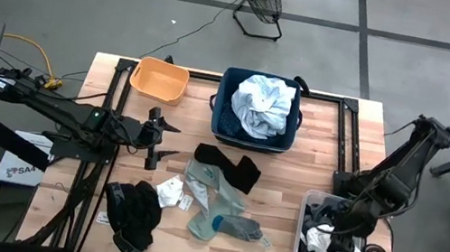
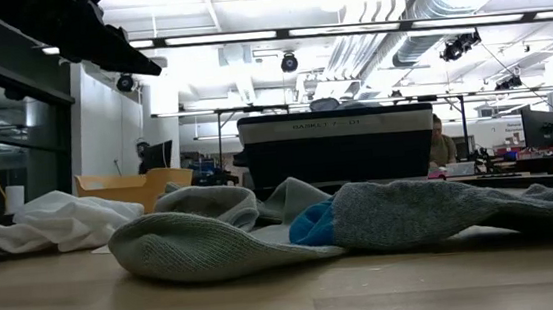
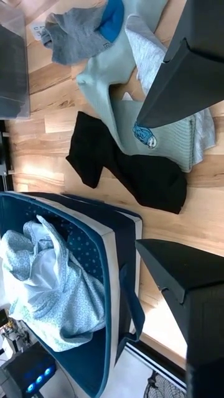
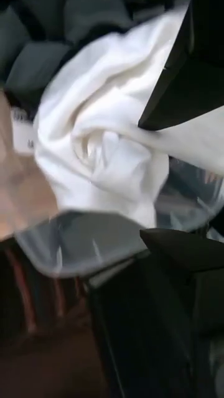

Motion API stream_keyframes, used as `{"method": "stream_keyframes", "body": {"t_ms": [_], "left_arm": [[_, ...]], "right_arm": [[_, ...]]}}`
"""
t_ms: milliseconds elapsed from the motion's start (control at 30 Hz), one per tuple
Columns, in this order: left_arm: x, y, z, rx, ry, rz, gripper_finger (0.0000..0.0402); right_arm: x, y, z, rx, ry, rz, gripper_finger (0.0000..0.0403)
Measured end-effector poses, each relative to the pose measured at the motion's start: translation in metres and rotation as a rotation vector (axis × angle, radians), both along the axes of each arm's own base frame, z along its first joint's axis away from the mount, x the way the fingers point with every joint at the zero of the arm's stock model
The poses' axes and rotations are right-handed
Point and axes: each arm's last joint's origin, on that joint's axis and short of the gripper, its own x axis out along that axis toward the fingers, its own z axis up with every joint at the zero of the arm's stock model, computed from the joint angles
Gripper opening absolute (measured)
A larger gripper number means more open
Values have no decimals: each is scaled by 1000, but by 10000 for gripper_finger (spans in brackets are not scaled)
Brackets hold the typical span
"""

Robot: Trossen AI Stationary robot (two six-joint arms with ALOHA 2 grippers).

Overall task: Pick & Place Cloths
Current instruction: Put the white boxer shorts into the transparent bin

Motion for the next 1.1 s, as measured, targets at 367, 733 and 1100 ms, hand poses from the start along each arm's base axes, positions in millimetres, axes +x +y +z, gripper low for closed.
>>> {"method": "stream_keyframes", "body": {"t_ms": [367, 733, 1100], "left_arm": [[0, 0, 0, -4, 2, 2, 303], [-2, 0, -4, -19, 38, 14, 303], [-3, 1, -5, -28, 50, 20, 303]], "right_arm": [[-10, -12, 11, 108, 54, -134, 262], [-6, -9, -2, 1, 176, -248, 262], [30, 32, -22, -51, 14, -196, 262]]}}
